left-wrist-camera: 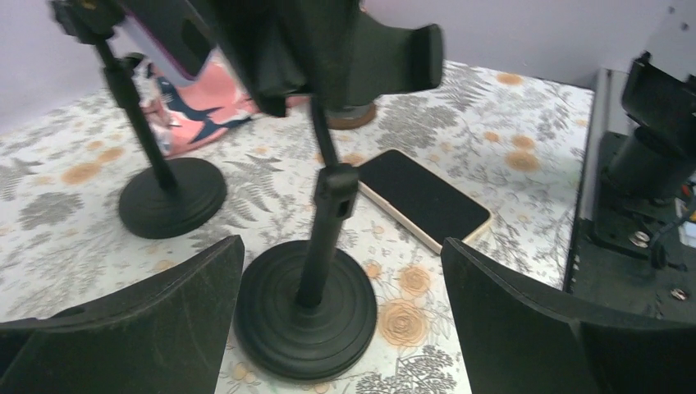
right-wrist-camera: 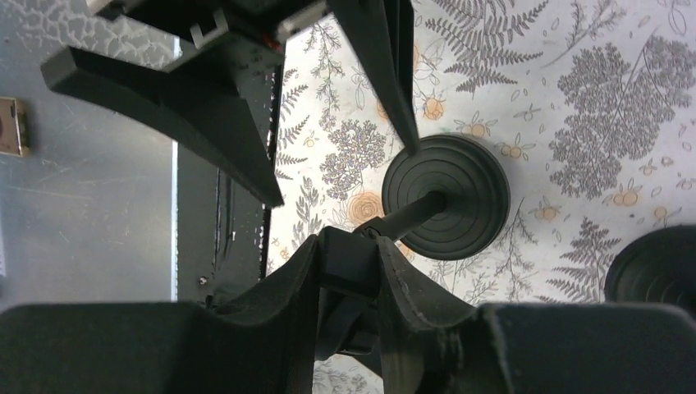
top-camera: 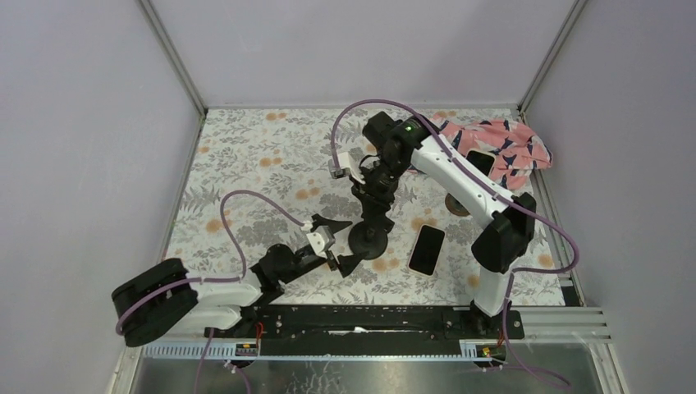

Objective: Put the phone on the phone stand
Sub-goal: Adjust the phone stand at the center of the board.

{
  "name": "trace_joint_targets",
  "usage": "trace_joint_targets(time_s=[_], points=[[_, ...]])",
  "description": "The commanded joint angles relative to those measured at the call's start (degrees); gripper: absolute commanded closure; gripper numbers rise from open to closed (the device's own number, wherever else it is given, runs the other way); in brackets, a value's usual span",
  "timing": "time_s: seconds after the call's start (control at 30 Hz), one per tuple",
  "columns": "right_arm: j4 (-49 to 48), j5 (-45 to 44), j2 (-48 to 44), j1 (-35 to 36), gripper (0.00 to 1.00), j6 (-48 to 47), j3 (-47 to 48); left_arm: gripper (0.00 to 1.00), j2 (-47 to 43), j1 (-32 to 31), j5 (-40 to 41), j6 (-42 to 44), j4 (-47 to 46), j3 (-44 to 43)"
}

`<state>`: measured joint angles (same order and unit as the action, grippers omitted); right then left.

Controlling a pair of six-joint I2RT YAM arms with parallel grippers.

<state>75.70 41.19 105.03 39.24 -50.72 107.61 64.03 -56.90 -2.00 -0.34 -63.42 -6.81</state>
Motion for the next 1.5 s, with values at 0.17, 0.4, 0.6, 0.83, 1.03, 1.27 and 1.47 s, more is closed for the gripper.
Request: trace_joint_targets(time_s=[0.17,0.4,0.6,0.83,1.03,1.27,1.47], points=[[7.68,0.82,5.32,3.34,0.98,-8.12,9.44,0.11,19.08,1.74,-4.19,-1.49,-22.6,-3.53],[8.84,0.89,6.59,3.71,0.92,-8.57,10.09,0.5,27.69,3.98,-4.61,-6.53,-25.31,-7.25],[6.41,0.25,5.95,3.65,0.7,-3.15,12.68,0.99,30.36,4.04,-2.26,-7.52,-25.35,-8.21],[0.09,-2.21,0.15,0.02,0.24,8.54,17.41,1.0,29.93,2.08,6.37,-8.6,-25.76,-6.12],[-5.52,7.5,-11.23,-11.72,0.15,13.49,6.82,1.0,29.29,-3.68,26.25,-6.21,-25.79,-5.32],[-26.76,7.33,-33.79,-20.95,0.0,18.94,-35.58,1.0,31.93,-4.88,37.58,-6.54,-25.78,-6.11],[-38.36,6.01,-44.3,-29.86,0.0,23.16,-52.44,0.36,26.1,-4.93,37.25,-10.35,-21.6,-3.44]])
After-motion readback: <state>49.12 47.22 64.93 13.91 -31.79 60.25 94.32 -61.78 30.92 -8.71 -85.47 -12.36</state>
